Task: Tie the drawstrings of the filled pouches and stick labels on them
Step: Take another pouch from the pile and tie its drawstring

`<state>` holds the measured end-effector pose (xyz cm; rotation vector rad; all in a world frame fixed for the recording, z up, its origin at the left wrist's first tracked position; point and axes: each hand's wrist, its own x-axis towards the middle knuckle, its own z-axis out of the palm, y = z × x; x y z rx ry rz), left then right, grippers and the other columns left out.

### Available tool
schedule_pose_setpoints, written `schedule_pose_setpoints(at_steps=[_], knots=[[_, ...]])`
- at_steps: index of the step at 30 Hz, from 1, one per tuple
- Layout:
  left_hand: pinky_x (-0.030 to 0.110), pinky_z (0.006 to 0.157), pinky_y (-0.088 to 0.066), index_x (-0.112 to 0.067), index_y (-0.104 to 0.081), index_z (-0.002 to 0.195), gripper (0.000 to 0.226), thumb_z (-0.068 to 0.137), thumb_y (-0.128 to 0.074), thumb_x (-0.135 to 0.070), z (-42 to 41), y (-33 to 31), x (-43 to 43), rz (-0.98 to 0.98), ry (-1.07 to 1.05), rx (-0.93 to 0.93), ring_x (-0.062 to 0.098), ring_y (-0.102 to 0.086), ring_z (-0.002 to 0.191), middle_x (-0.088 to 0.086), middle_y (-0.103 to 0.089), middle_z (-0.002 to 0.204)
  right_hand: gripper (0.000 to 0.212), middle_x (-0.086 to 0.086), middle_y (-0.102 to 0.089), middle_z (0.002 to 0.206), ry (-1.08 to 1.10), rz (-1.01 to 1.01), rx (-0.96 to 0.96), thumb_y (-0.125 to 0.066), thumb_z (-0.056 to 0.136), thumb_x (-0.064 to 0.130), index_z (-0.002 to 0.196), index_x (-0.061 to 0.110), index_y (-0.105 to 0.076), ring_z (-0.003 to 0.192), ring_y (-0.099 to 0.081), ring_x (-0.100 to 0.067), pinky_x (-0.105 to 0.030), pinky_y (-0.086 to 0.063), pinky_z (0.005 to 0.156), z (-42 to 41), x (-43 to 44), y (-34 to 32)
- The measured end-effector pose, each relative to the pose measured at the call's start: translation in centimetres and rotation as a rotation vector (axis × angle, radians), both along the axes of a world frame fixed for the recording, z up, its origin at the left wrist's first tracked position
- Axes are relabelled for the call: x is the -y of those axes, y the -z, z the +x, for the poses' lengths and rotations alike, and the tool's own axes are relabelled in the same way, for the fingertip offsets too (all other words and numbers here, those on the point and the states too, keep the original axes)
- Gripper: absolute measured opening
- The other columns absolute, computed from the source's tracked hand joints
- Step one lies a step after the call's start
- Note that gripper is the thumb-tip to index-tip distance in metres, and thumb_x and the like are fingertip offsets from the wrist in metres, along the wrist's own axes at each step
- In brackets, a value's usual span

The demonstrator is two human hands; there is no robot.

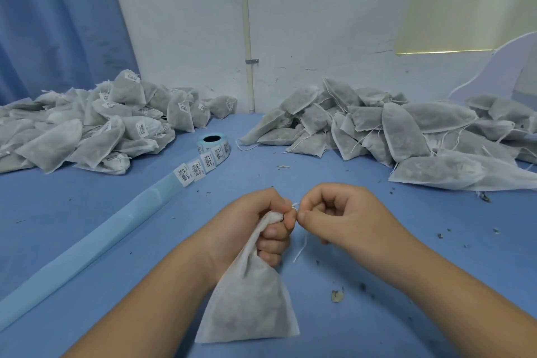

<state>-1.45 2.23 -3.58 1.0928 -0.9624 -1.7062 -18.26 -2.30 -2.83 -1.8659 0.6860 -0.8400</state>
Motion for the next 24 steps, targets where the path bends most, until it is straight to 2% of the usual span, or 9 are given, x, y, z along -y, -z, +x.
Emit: schedule_pose_setpoints(at_steps=[3,7,14,17,20,24], knots=[[0.019,0.037,-0.03,-0.015,-0.058,0.055,0.015,0.056,-0.067,-0.026,0.1,0.0,0.1,-0.023,0.011,0.061,0.008,-0.027,0.04,-0.004,-0.033,0.049,0.019,0.001,-0.049,0.058,-0.017,0.077,-0.033,-0.063,0.08,0.007,0.065,0.018,-0.066,0.052,-0.043,-0.012,-0.017,-0.037,0.048,0.0,0.1,-0.1],[0.018,0.038,-0.031,-0.017,-0.061,0.058,0.013,0.06,-0.066,-0.028,0.1,0.1,0.1,-0.043,0.051,0.078,0.007,-0.029,0.04,-0.004,-0.036,0.05,0.018,-0.002,-0.051,0.057,-0.039,0.16,-0.054,-0.061,0.081,0.006,0.066,0.015,-0.065,0.049,-0.046,-0.01,-0.02,-0.038,0.048,-0.1,0.5,0.0],[0.019,0.041,-0.027,-0.018,-0.061,0.057,0.012,0.064,-0.064,-0.028,0.1,0.2,0.0,0.004,0.066,0.124,0.008,-0.029,0.041,-0.004,-0.041,0.052,0.025,-0.001,-0.05,0.058,-0.082,0.134,-0.08,-0.06,0.081,0.005,0.062,0.02,-0.065,0.051,-0.045,-0.011,-0.019,-0.038,0.049,-0.2,0.8,0.5],[0.02,0.041,-0.03,-0.018,-0.064,0.059,0.014,0.069,-0.061,-0.028,0.0,0.0,-0.1,0.035,0.025,0.163,0.008,-0.033,0.042,-0.004,-0.046,0.056,0.021,-0.001,-0.051,0.058,-0.089,0.132,-0.082,-0.061,0.08,0.006,0.063,0.019,-0.065,0.051,-0.045,-0.011,-0.02,-0.038,0.05,-0.3,1.1,0.6],[0.022,0.042,-0.033,-0.017,-0.068,0.062,0.014,0.069,-0.063,-0.028,-0.1,-0.1,-0.1,0.016,-0.037,0.214,0.01,-0.037,0.042,-0.002,-0.052,0.061,0.008,0.0,-0.049,0.057,-0.102,0.139,-0.087,-0.062,0.069,0.021,0.062,0.021,-0.065,0.052,-0.043,-0.013,-0.021,-0.037,0.05,-0.3,1.2,0.6],[0.021,0.044,-0.034,-0.015,-0.072,0.063,0.014,0.067,-0.066,-0.027,-0.4,-0.3,-0.3,-0.026,-0.127,0.296,0.012,-0.039,0.041,-0.001,-0.058,0.064,0.009,-0.001,-0.047,0.058,-0.11,0.136,-0.096,-0.057,0.066,0.02,0.062,0.021,-0.065,0.055,-0.041,-0.015,-0.023,-0.036,0.052,-0.4,1.5,0.9]])
